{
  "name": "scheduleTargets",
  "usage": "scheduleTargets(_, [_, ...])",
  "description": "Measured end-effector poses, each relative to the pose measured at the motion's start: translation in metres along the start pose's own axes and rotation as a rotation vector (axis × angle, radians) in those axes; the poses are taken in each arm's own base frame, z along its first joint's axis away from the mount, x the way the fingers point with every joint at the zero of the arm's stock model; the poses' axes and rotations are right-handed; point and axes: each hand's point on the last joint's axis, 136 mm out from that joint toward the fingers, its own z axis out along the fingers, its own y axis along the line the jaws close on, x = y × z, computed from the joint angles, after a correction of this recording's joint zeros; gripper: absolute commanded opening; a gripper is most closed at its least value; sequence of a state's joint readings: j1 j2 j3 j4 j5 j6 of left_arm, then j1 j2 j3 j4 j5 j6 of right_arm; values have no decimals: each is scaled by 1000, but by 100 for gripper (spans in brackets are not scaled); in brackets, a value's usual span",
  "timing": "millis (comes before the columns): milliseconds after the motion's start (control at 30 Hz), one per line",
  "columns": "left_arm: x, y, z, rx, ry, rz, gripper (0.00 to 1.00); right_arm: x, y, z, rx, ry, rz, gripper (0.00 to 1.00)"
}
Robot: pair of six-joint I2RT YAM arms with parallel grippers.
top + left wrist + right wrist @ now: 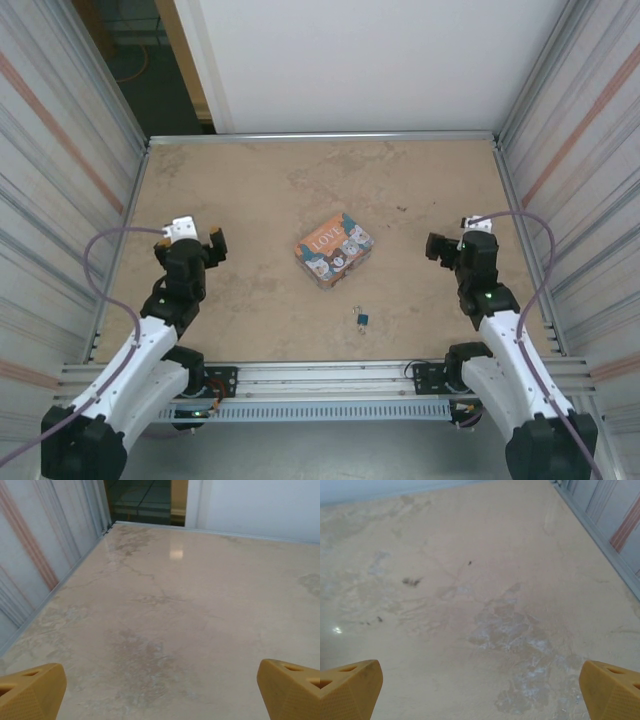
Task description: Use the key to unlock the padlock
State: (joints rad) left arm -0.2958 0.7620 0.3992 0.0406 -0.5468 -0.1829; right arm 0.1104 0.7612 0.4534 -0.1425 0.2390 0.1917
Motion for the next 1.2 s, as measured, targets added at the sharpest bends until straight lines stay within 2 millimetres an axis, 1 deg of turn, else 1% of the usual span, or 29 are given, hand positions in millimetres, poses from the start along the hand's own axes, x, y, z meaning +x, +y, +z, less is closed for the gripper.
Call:
scheduleTargets(100, [19,5,8,-43,29,40,98,14,0,17,6,26,-32,99])
scheduleTargets(167, [28,7,13,-67,47,76,98,20,-2,25,9,25,-40,99])
scheduleTargets(300, [34,8,21,-89,57,126,98,32,-8,40,5,14,-23,99])
scheduleTargets(433, [39,12,31,-113,70,156,98,38,-15,53,-5,-1,-2,99])
scheduleTargets(533, [40,15,36,-120,74,164,98,38,-16,60,-27,-18,13,99])
scheduleTargets(633, [43,14,40,-110,77,168,97,33,-15,68,-55,-46,25,99])
scheduleTargets(733, [49,12,44,-95,95,182,97,28,-9,75,-100,-74,28,99])
scheduleTargets(867, [56,12,49,-78,121,189,97,27,3,85,-162,-97,23,99])
scheduleTargets(933, [58,11,50,-67,128,194,97,26,5,89,-176,-109,22,99])
scheduleTargets(1067, [58,9,52,-48,129,191,97,29,11,97,-209,-116,14,99])
scheduleTargets(1200, [57,7,54,-29,124,185,97,39,14,106,-223,-97,4,99])
